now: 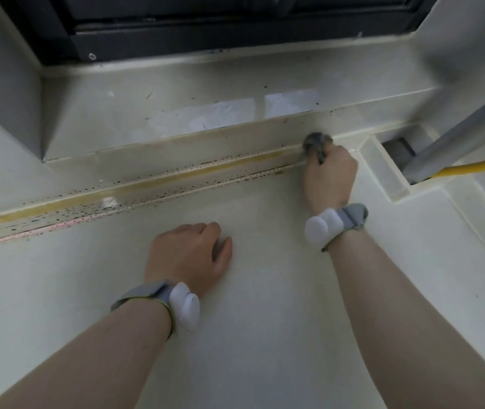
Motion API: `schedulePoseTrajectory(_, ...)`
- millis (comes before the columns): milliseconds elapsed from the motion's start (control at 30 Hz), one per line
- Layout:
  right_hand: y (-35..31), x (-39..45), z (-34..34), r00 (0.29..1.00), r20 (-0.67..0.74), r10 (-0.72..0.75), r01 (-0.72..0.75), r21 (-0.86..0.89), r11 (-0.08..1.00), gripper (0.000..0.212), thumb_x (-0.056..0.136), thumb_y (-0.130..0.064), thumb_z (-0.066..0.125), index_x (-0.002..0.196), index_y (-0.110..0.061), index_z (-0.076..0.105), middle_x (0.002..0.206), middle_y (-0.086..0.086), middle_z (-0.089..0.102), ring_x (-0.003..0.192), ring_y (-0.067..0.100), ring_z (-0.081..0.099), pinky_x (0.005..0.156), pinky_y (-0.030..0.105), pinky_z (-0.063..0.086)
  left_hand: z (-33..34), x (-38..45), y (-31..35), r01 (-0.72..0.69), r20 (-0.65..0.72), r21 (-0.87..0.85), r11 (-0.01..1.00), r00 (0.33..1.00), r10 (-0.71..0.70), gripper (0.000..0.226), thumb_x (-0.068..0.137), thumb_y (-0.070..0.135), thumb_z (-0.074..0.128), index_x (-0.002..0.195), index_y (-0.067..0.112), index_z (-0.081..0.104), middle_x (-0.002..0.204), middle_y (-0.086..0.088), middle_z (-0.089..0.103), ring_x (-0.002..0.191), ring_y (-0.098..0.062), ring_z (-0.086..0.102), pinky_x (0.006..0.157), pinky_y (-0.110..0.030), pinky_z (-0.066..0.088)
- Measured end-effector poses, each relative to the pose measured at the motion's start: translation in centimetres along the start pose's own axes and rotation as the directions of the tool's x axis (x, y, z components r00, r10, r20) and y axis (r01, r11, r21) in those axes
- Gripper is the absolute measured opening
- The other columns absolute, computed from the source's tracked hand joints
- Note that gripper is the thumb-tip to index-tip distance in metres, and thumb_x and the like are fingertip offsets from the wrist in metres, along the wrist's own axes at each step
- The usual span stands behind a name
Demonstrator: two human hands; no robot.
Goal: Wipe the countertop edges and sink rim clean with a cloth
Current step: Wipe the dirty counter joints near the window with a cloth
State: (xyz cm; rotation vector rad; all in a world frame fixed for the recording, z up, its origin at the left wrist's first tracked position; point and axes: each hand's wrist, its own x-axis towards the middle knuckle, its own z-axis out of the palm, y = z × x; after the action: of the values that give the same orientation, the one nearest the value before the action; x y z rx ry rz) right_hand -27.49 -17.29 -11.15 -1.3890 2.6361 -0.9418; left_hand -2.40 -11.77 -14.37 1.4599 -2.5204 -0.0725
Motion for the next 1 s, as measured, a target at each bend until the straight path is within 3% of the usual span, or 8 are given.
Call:
schedulePoseTrajectory(67,-0.4,-1.7,0.3,0.976,0.047,-0.211,0.212,-0.015,0.977,0.025,0.091,-0.020,0.052,0.107,-0.006,0.066,0.096,0.018,0.061,0.083,0.036,0.057,0.065,0.034,0.039,0.0,0.1,0.1,-0.005,-0.001,-0.003,1.000,1.000,0.005,0.036,0.089,0.048,0.045,0.064,0.023,0.038,0.052,0.006,0.042,0.047,-0.019,0.037,0.045,-0.023,0.031)
schedulePoseTrajectory(167,1.7,0.9,-0.6,0.971,0.039,-0.235,0.238,-0.146,0.960,0.029,0.090,-0.028,0.049,0.109,-0.015,0.066,0.095,0.016,0.061,0.084,0.036,0.056,0.064,0.036,0.042,-0.1,0.2,0.1,-0.010,-0.008,-0.009,1.000,1.000,0.010,0.036,0.089,0.048,0.044,0.064,0.023,0.038,0.052,0.006,0.042,0.047,-0.018,0.035,0.045,-0.023,0.028)
schedulePoseTrajectory(333,4.8,5.4,-1.9,0.968,-0.147,0.204,-0.208,-0.009,0.978,0.026,0.084,-0.022,0.047,0.087,-0.004,0.066,0.088,0.024,0.064,0.085,0.041,0.057,0.066,0.038,0.043,0.1,0.1,0.1,-0.006,-0.005,-0.007,1.000,1.000,0.006,0.036,0.089,0.047,0.048,0.064,0.023,0.040,0.052,0.006,0.042,0.046,-0.019,0.037,0.045,-0.023,0.029)
schedulePoseTrajectory(400,3.4,5.1,-1.3,0.956,-0.145,0.256,-0.253,0.039,0.967,0.028,0.085,-0.021,0.047,0.086,-0.002,0.067,0.087,0.026,0.065,0.083,0.041,0.059,0.068,0.040,0.044,0.1,0.1,0.1,-0.005,-0.009,-0.008,1.000,1.000,0.005,0.036,0.089,0.046,0.048,0.064,0.022,0.041,0.052,0.005,0.042,0.046,-0.020,0.039,0.045,-0.023,0.028)
schedulePoseTrajectory(533,-1.1,-1.4,1.1,0.994,-0.034,-0.107,0.108,0.058,0.992,0.027,0.087,-0.018,0.049,0.107,-0.014,0.066,0.090,0.015,0.064,0.080,0.035,0.058,0.067,0.038,0.048,0.0,0.2,0.1,-0.002,0.007,-0.001,1.000,1.000,0.002,0.037,0.089,0.047,0.047,0.063,0.022,0.040,0.052,0.006,0.041,0.046,-0.019,0.040,0.044,-0.023,0.032)
schedulePoseTrajectory(667,-1.5,-3.5,1.3,0.928,0.018,-0.373,0.373,0.024,0.928,0.023,0.092,-0.027,0.051,0.108,-0.017,0.064,0.082,0.009,0.057,0.066,0.035,0.054,0.054,0.035,0.046,0.0,0.2,0.2,-0.003,-0.003,-0.002,1.000,1.000,0.003,0.036,0.088,0.048,0.047,0.063,0.022,0.040,0.052,0.006,0.043,0.047,-0.019,0.043,0.045,-0.023,0.030)
schedulePoseTrajectory(833,3.6,2.1,-0.5,0.987,-0.011,-0.163,0.160,-0.118,0.980,0.029,0.090,-0.023,0.046,0.112,-0.020,0.065,0.094,0.017,0.063,0.083,0.037,0.057,0.062,0.035,0.039,0.2,0.0,0.0,0.001,-0.019,-0.029,1.000,1.000,-0.002,0.035,0.088,0.046,0.048,0.063,0.022,0.041,0.052,0.006,0.044,0.047,-0.019,0.044,0.044,-0.024,0.036)
schedulePoseTrajectory(1000,2.4,4.1,-1.4,0.988,-0.031,0.151,-0.152,-0.035,0.988,0.026,0.087,-0.017,0.045,0.096,-0.006,0.068,0.095,0.022,0.066,0.089,0.038,0.058,0.066,0.031,0.037,0.0,0.2,0.1,-0.012,-0.038,-0.039,0.999,0.999,0.011,0.035,0.088,0.045,0.049,0.063,0.022,0.039,0.052,0.006,0.043,0.046,-0.020,0.043,0.043,-0.024,0.036)
